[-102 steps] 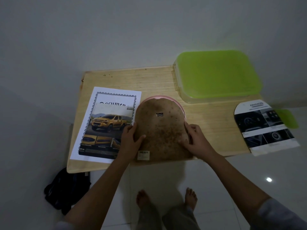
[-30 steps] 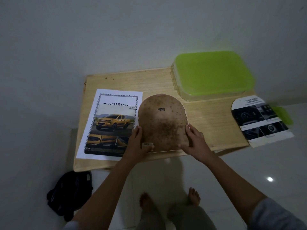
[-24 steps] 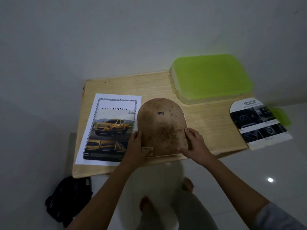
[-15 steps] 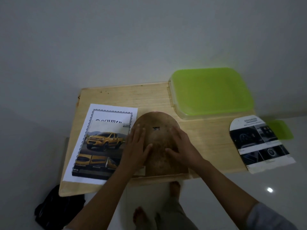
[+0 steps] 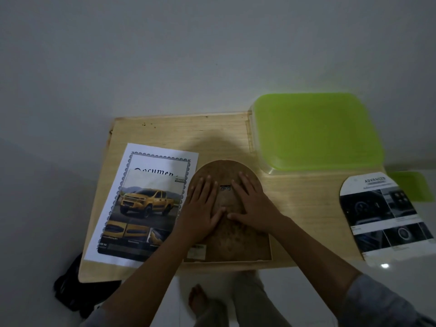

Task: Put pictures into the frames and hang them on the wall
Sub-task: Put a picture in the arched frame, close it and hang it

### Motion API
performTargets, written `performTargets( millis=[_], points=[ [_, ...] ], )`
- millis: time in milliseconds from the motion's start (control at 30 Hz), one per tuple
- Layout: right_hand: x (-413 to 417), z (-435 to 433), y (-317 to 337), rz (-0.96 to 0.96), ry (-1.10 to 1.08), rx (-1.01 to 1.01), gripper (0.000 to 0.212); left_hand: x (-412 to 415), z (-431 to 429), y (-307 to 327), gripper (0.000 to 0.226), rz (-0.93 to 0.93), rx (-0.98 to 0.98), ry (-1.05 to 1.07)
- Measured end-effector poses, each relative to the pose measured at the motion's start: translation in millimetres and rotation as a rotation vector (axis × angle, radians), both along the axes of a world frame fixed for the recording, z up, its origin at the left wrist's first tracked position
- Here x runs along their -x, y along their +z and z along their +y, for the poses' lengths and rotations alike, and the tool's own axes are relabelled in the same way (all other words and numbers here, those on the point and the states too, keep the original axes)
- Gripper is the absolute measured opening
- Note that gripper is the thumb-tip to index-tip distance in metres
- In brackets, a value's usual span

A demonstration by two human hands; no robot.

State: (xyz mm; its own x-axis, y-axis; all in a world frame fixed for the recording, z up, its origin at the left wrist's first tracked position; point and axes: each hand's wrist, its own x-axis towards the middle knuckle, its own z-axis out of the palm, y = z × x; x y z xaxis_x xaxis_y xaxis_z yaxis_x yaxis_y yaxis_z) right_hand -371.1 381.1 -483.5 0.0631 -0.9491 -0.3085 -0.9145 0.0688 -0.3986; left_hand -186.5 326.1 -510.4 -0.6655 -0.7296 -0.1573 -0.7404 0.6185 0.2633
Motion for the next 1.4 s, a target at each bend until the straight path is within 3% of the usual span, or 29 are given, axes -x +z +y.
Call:
performTargets(
  millis=[200,333,600,733,833,1033,1167,1267,1400],
  points=[
    [-6,6,12,-0.075,-0.081,-0.001,0.088,4,1,9,0.076,0.016,0.004,0.017],
    [-25,25,19,-0.071,-0.185,0.048,0.081,2,17,19,0.071,-0.014,-0.114,0.086],
    [-35,47,10,-0.045,-0.244,0.043,0.070,-16,48,12,0.088,-0.027,-0.098,0.047],
    [-34,51,13,-0.087,-0.266,0.046,0.071,-16,48,13,0.087,-0.028,-0.094,0.055],
    [-33,63,15,-0.134,-0.403,0.138,0.069,-21,56,16,0.084,0.015,-0.060,0.116],
    [-45,87,1,-0.342,-0.708,0.165,0.069,-29,71,-6,0.075,0.197,-0.096,0.228],
    [-45,82,5,-0.405,-0.872,0.257,0.047,-29,73,-13,0.074,0.221,-0.070,0.211],
    [-35,79,17,-0.576,-0.963,0.244,0.030,-31,72,-11,0.075,0.255,-0.069,0.211],
    [-28,81,26,-0.801,-0.971,0.225,0.032,-33,71,-6,0.079,0.294,-0.121,0.210]
  ],
)
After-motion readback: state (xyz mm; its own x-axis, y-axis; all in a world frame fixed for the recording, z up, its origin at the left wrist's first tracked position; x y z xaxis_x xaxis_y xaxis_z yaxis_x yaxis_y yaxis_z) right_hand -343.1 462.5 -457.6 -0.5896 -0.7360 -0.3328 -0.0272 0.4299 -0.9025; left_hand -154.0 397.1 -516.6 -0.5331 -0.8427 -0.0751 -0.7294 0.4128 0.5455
